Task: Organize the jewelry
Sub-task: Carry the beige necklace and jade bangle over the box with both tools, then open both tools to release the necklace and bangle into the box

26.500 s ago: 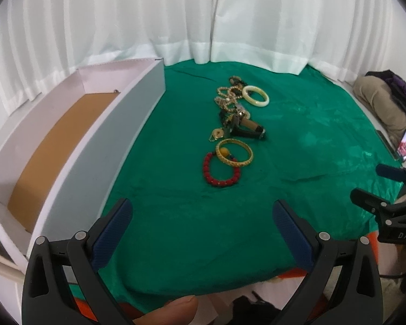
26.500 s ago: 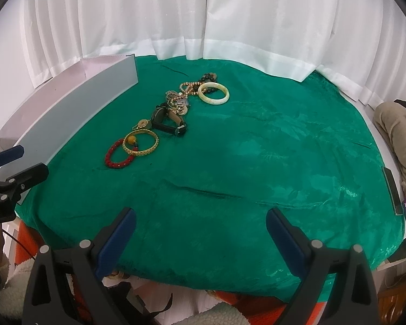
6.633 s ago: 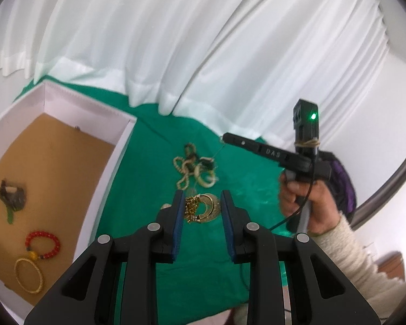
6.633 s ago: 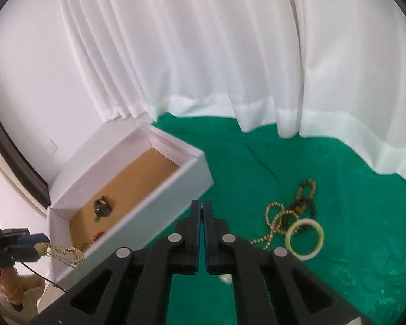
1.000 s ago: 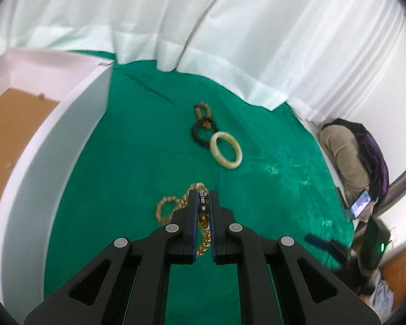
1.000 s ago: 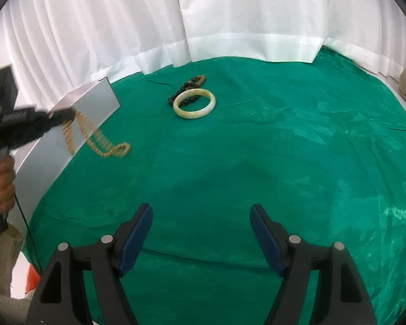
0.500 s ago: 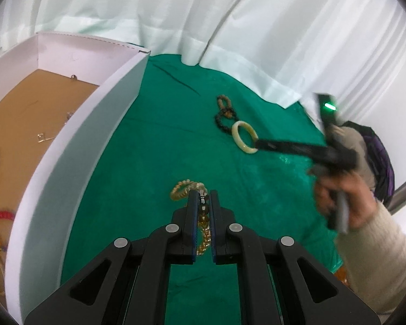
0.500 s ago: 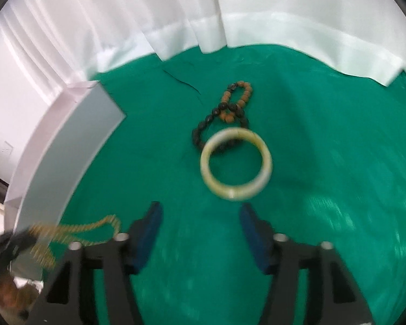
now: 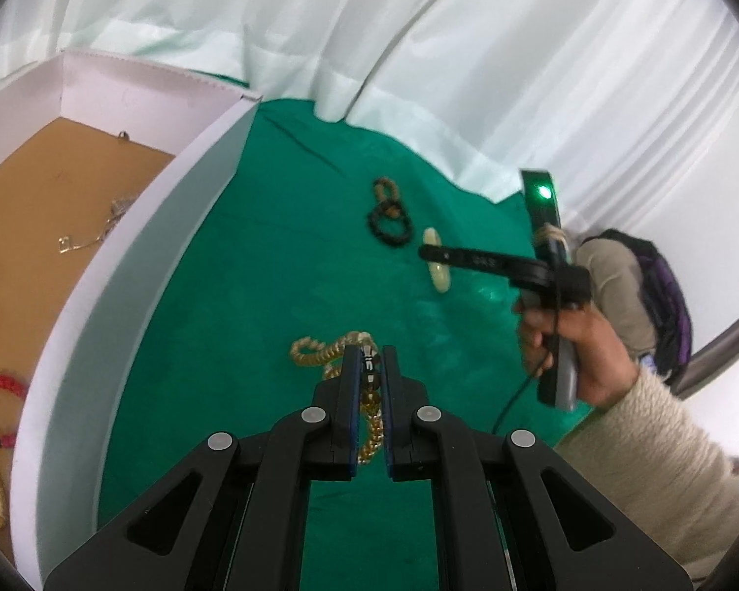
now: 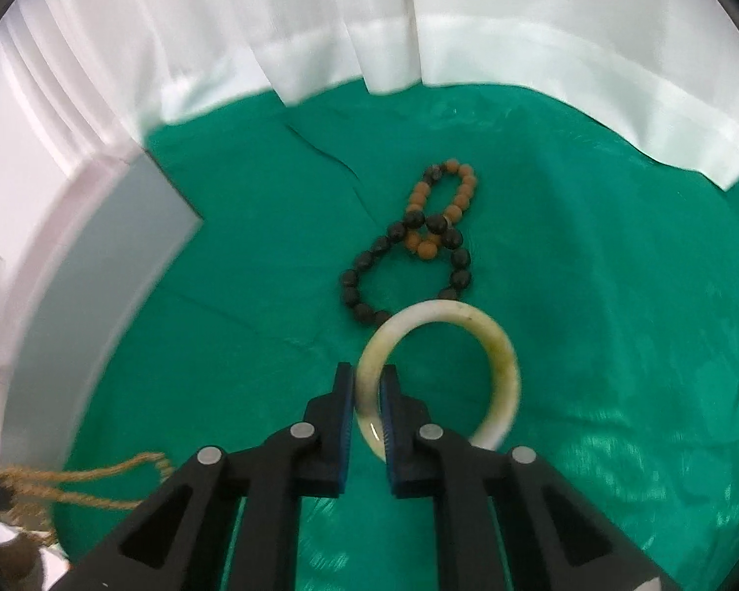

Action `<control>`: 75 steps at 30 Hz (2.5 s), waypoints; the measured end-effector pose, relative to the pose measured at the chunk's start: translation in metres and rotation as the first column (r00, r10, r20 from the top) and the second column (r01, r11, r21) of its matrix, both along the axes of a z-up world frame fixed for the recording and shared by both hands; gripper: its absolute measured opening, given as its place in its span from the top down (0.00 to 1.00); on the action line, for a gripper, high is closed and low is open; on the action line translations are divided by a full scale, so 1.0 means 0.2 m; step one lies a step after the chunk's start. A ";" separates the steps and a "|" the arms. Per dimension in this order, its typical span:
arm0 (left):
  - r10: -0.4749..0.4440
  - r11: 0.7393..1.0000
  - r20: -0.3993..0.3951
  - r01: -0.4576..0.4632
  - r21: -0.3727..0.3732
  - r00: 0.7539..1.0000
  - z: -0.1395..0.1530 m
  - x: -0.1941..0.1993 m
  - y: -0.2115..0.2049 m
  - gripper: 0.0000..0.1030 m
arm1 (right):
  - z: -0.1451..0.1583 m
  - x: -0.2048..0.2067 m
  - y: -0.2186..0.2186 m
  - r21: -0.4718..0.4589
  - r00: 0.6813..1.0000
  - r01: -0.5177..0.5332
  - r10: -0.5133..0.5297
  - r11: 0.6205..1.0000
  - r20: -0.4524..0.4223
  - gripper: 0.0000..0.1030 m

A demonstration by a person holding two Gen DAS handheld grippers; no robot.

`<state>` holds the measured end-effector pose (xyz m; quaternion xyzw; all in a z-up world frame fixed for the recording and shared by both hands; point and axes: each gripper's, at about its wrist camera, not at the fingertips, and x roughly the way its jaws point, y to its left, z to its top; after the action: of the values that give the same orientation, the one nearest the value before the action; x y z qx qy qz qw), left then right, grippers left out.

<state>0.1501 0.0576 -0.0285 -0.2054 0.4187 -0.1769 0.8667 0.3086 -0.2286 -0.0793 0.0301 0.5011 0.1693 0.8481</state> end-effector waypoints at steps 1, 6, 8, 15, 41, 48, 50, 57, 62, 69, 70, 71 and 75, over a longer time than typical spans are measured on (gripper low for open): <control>-0.002 1.000 0.007 0.002 -0.008 1.000 0.02 -0.01 0.00 0.95 | 0.03 -0.02 -0.01 0.024 1.000 -0.001 0.001 1.000 0.003 0.89; -0.012 0.999 0.067 0.014 -0.041 0.998 0.21 -0.08 0.02 0.95 | 0.16 -0.22 -0.07 0.125 0.999 -0.033 0.030 0.992 0.028 0.89; -0.011 0.999 0.098 0.016 -0.050 0.995 0.29 -0.13 0.03 0.95 | 0.19 -0.29 -0.07 0.151 0.998 -0.050 0.046 0.987 0.031 0.89; 0.039 0.996 0.202 -0.022 -0.088 0.979 0.58 -0.33 0.20 0.95 | 0.33 -0.44 0.08 0.202 0.990 -0.137 0.126 0.970 0.068 0.89; 0.409 0.908 0.154 -0.417 0.025 0.899 0.58 -0.34 1.32 0.95 | 0.58 -0.43 1.58 0.105 0.786 -0.617 0.601 0.780 0.148 0.89; 0.450 0.886 0.058 -0.454 0.093 0.891 0.29 -0.11 1.54 0.95 | 0.28 -0.36 1.84 -0.060 0.753 -0.657 0.658 0.752 -0.004 0.89; 0.446 0.890 0.034 -0.447 0.095 0.895 0.24 -0.05 1.57 0.95 | 0.20 -0.35 1.89 -0.115 0.747 -0.663 0.662 0.739 -0.058 0.89; 0.422 0.901 -0.017 -0.417 0.120 0.906 0.07 0.18 1.56 0.95 | -0.01 -0.33 2.03 -0.267 0.753 -0.656 0.636 0.706 -0.170 0.89; 0.387 0.912 -0.036 -0.377 0.160 0.921 -0.03 0.31 1.49 0.90 | -0.03 -0.31 2.05 -0.229 0.774 -0.632 0.611 0.740 -0.163 0.80; 0.440 0.884 -0.039 -0.425 0.196 0.897 -0.01 0.27 1.49 0.39 | 0.23 -0.42 1.77 -0.070 0.817 -0.576 0.576 0.815 -0.014 0.57; 0.439 0.884 -0.037 -0.424 0.196 0.898 0.01 0.24 1.48 0.35 | 0.27 -0.44 1.72 -0.061 0.819 -0.572 0.574 0.818 0.012 0.53; 0.435 0.885 -0.028 -0.421 0.201 0.900 0.03 0.19 1.46 0.30 | 0.32 -0.50 1.62 -0.053 0.820 -0.567 0.570 0.822 0.057 0.47; 0.416 0.878 0.047 -0.415 0.238 0.908 0.15 -0.03 1.33 0.18 | 0.40 -0.66 1.28 -0.115 0.832 -0.508 0.521 0.854 0.193 0.39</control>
<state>0.1439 0.3226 0.0006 -0.1832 0.3859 0.0662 0.9018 0.1772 0.0268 0.0008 -0.1493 0.3998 0.3784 0.8214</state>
